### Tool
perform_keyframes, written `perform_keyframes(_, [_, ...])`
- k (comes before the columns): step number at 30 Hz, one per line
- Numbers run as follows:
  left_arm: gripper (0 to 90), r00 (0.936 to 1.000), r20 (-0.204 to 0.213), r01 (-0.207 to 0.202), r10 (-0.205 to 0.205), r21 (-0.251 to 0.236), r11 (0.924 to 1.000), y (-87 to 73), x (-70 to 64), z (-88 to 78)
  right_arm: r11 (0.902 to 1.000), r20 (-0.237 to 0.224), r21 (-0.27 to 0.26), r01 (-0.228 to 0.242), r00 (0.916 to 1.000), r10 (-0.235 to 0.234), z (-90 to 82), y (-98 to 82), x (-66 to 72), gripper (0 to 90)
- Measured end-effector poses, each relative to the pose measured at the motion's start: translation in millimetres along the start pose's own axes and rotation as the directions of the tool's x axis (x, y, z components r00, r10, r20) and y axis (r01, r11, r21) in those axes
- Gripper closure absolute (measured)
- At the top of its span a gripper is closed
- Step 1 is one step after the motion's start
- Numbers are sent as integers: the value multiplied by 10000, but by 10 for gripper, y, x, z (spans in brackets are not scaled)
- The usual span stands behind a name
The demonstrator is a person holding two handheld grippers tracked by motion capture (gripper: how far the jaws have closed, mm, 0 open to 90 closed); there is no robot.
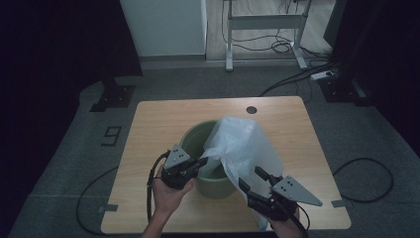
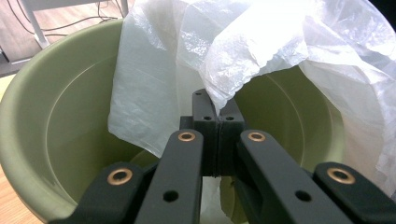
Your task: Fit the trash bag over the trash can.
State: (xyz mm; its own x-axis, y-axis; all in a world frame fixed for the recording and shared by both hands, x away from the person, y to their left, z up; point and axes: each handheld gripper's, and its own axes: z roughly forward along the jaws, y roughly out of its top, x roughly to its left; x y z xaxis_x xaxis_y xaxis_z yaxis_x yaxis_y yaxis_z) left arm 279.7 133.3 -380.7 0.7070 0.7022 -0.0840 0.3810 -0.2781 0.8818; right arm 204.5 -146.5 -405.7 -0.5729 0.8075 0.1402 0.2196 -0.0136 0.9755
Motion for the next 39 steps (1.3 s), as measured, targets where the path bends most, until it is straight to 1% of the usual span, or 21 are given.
perform_keyframes(5, [895,10000,-10,-7,7,29,10000,18,0,-2,9997,24,209,-87,10000,87,-18,-123,-4,322])
perform_keyframes(10, [895,9999,37,102,-102,68,9999,15,25,-8,9981,-50,606,-97,9999,100,-19,-306,35,297])
perform_keyframes(13, [895,9999,3,122,-122,101,9999,14,41,-17,9975,-12,694,-133,9999,134,-24,-368,30,292])
perform_keyframes(18, [895,9998,1,183,-183,71,9998,27,63,-34,9944,313,1056,-83,9995,50,-8,-518,19,284])
perform_keyframes(19, [895,9999,2,162,-162,78,9998,32,61,-37,9932,567,1160,5,9984,-71,6,-564,21,291])
perform_keyframes(20, [895,9999,2,162,-162,78,9998,32,61,-37,9932,567,1160,5,9984,-71,6,-564,21,291])
perform_keyframes(21, [895,9999,13,142,-142,109,9998,35,57,-37,9924,812,1225,65,9966,-166,16,-598,18,307])
perform_keyframes(22, [895,9999,13,142,-142,109,9998,35,57,-37,9924,812,1225,65,9966,-166,16,-598,18,307])
perform_keyframes(24, [896,9999,25,132,-132,123,9998,39,55,-35,9905,1117,1374,111,9934,-266,28,-619,4,361])
perform_keyframes(25, [896,9999,33,113,-114,134,9998,40,54,-33,9900,1276,1410,11,9916,-193,32,-620,-13,393])
perform_keyframes(28, [896,10000,39,70,-71,121,9999,39,45,-38,9924,1594,1220,-180,9872,-17,14,-594,-87,538])
perform_keyframes(29, [896,10000,45,48,-49,132,9999,38,43,-42,9935,1894,1118,-207,9819,-8,-5,-567,-135,617])
perform_keyframes(30, [896,10000,44,42,-42,125,9999,36,42,-46,9935,1894,1118,-207,9819,-8,-5,-567,-135,617])
perform_keyframes(31, [897,10000,48,65,-65,91,9999,34,40,-52,9946,2075,997,-284,9782,71,-28,-529,-187,685])
perform_keyframes(32, [897,10000,47,52,-52,91,9999,32,39,-58,9952,2191,931,-306,9756,95,-36,-511,-204,714])
perform_keyframes(33, [897,10000,47,52,-52,91,9999,32,39,-58,9952,2191,931,-306,9756,95,-36,-511,-204,714])
perform_keyframes(35, [897,10000,66,42,-43,80,10000,28,36,-64,9967,2393,703,-409,9707,229,-63,-445,-260,788])
perform_keyframes(36, [897,10000,81,24,-25,76,10000,25,33,-66,9974,2431,573,-436,9696,284,-73,-409,-282,816])
perform_keyframes(37, [896,10000,95,1,-2,84,10000,23,29,-68,9986,2529,365,-390,9671,286,-89,-323,-320,851])
perform_keyframes(38, [896,9999,123,-56,55,86,9999,18,23,-72,9991,2539,219,-352,9668,285,-97,-271,-336,862])
perform_keyframes(39, [896,9999,123,-56,55,86,9999,18,23,-72,9991,2539,219,-352,9668,285,-97,-271,-336,862])
